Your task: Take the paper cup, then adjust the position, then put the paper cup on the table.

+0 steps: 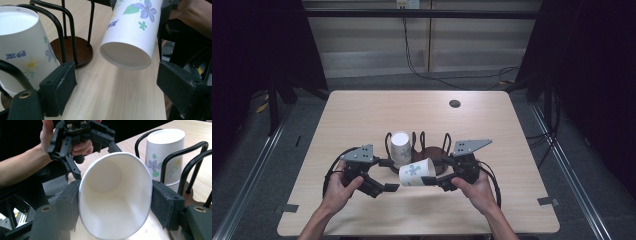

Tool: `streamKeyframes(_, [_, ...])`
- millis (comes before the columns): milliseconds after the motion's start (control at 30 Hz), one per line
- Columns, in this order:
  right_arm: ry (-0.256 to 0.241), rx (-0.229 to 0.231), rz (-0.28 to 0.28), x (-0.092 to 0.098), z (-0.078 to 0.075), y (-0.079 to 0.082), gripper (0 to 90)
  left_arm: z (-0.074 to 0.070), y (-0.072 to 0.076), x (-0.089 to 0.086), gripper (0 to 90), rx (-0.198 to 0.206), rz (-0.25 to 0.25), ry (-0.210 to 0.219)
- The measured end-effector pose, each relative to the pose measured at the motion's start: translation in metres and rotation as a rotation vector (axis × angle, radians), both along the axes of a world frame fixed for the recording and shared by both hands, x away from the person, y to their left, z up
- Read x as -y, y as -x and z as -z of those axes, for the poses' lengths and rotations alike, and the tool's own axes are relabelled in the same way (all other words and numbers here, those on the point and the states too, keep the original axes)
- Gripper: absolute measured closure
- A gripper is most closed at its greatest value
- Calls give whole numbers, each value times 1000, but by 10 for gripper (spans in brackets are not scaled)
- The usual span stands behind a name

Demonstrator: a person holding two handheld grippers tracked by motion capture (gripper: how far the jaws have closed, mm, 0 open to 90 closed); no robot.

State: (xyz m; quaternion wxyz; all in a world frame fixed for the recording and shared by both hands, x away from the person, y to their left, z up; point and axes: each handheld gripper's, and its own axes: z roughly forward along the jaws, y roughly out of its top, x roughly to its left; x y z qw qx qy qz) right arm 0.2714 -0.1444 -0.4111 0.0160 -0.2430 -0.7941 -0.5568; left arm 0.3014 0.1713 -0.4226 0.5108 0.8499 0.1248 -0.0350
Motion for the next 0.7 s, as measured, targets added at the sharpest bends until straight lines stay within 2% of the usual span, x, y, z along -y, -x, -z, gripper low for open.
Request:
streamKeyframes(267, [46, -17, 6, 1, 2, -2, 306, 1, -1, -2, 159, -2, -6, -3])
streamKeyframes(567, [100, -34, 51, 11, 0, -5, 310, 1, -4, -8, 159, 3, -24, -1])
streamKeyframes(700, [139, -35, 63, 14, -3, -5, 311, 2, -5, -10, 159, -5, -39, 1])
